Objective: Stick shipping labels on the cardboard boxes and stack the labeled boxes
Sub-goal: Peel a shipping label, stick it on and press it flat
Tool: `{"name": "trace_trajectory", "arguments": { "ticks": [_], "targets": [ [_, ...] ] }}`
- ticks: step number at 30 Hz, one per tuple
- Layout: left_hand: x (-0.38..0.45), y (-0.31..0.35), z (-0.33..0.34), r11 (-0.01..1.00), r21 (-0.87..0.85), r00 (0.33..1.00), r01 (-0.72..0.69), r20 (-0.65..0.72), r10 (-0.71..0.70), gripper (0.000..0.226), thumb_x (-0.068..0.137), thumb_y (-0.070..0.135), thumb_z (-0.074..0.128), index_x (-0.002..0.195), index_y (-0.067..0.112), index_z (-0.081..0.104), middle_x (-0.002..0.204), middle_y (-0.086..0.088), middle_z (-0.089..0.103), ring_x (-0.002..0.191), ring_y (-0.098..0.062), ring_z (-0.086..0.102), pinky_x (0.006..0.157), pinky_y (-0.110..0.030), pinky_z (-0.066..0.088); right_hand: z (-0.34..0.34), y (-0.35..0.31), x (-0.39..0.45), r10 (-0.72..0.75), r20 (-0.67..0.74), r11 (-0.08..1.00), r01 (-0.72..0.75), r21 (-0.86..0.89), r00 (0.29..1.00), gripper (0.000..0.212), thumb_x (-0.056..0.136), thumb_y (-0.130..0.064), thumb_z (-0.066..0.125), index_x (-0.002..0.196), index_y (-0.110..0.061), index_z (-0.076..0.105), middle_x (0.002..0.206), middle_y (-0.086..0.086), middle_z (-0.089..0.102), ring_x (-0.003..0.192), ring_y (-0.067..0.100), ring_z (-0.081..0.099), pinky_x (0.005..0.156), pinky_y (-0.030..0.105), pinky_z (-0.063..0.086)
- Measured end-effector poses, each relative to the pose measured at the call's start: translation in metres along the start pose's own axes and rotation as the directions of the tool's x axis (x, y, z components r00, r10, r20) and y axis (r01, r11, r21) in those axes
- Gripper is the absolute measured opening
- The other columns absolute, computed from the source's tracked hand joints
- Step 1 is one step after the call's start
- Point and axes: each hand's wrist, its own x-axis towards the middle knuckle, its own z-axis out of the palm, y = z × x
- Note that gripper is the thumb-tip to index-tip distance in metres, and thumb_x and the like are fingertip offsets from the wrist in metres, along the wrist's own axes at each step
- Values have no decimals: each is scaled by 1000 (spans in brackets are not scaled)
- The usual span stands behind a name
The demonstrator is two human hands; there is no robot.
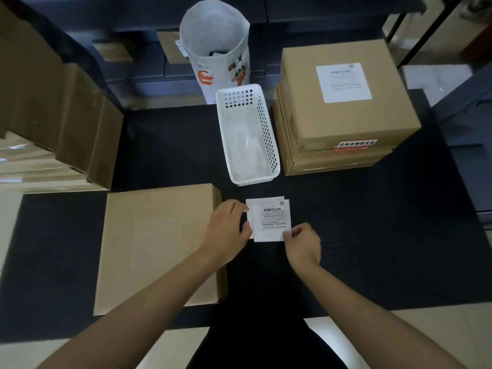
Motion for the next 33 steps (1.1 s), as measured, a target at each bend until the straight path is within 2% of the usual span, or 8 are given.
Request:
{"name": "trace_trajectory", "arguments": {
  "ticks": [4, 7, 9, 12, 15, 22, 25, 33],
  "targets": [
    [0, 7, -12, 996, -67, 997, -63, 32, 65, 31, 93, 23, 56, 123, 21, 55, 122, 7, 53, 115, -8, 48, 101, -21, 37, -26, -13, -19, 4, 35, 964, -13, 265, 999, 9, 89, -21, 65, 92, -15, 60, 89, 0, 64, 76, 12, 60, 60, 21, 46],
    [-7, 19, -33, 978, -137, 986, -159, 32, 165, 32, 92, 30, 59, 124, 27, 55, 125, 13, 53, 118, -1, 46, 103, -20, 37, -45, -38, -38, -118, 92, 905, 69, 421, 989, 9, 87, -23, 68, 91, -20, 61, 87, 1, 67, 80, 16, 66, 75, 29, 55],
    [-17, 24, -49, 963, -190, 982, -190, -18, 190, 33, 90, 33, 62, 123, 27, 57, 124, 15, 55, 117, 1, 46, 103, -18, 36, -53, -63, -53, -200, 153, 850, 94, 519, 968, 8, 88, -21, 68, 91, -18, 62, 86, 4, 69, 75, 14, 68, 72, 26, 57],
    [-35, 23, -78, 949, -293, 988, -119, -131, 84, 32, 88, 30, 67, 119, 28, 59, 118, 21, 58, 112, 4, 50, 97, -11, 36, -57, -103, -81, -335, 252, 769, 109, 630, 908, 13, 89, -19, 68, 97, -10, 64, 88, 8, 71, 67, 9, 68, 63, 18, 55],
    [-55, 10, -114, 943, -329, 965, -58, -262, -32, 29, 86, 30, 68, 115, 31, 62, 109, 30, 57, 105, 11, 51, 90, -3, 34, -53, -137, -111, -444, 340, 692, 77, 718, 829, 20, 87, -21, 69, 101, -8, 63, 91, 8, 73, 77, 12, 71, 66, 19, 55],
    [-102, -43, -181, 848, -525, 919, -68, -364, -151, 28, 85, 27, 66, 113, 23, 68, 101, 15, 70, 96, -2, 66, 82, -19, 54, -14, -185, -171, -624, 448, 608, 38, 793, 640, 21, 85, -18, 66, 103, -8, 66, 98, 6, 74, 95, 22, 71, 87, 35, 56],
    [-120, -76, -203, 821, -564, 919, -93, -366, -147, 27, 83, 23, 66, 110, 21, 69, 99, 13, 71, 93, 0, 67, 78, -14, 53, 13, -200, -196, -618, 457, 614, 30, 789, 639, 18, 88, -15, 62, 103, -6, 68, 96, 10, 74, 96, 25, 71, 89, 39, 55],
    [-156, -153, -243, 835, -538, 956, -117, -288, -51, 32, 81, 38, 60, 112, 31, 66, 102, 21, 69, 94, 5, 65, 79, -12, 52, 79, -223, -261, -593, 365, 568, 53, 821, 718, 15, 89, -4, 57, 99, 2, 66, 89, 14, 74, 84, 22, 71, 77, 29, 58]
  ]
}}
